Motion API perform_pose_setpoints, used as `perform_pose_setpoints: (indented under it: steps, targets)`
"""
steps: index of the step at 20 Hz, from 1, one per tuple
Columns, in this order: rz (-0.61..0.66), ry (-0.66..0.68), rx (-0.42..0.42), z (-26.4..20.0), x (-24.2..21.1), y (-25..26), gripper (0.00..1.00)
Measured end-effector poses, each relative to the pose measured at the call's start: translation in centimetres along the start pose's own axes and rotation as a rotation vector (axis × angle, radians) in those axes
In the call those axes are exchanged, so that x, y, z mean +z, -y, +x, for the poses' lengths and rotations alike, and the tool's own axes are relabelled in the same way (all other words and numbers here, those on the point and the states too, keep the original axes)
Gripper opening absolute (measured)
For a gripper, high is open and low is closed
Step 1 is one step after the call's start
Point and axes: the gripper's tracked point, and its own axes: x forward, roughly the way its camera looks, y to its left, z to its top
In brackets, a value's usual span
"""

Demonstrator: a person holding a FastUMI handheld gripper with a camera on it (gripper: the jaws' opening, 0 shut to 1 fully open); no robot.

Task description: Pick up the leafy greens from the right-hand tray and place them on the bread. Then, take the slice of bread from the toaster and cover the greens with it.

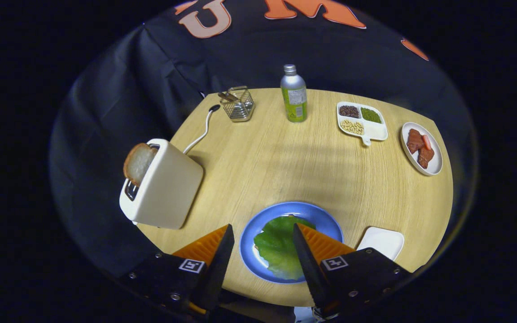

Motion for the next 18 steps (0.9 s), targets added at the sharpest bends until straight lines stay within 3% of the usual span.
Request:
perform_pose_setpoints:
  steps: [4, 6, 9, 18]
  targets:
    - [-0.067, 0.04, -0.005, -1.4, 3.1, -3.0, 0.95]
    - [-0.061, 0.045, 0.02, -1.8, 4.4, -5.4, 0.97]
    - [-0.034, 0.05, 0.06, -2.0, 6.4, -9.1, 0.97]
    - [-0.045, 0.029, 0.065, 0.3, 10.5, -17.7, 0.97]
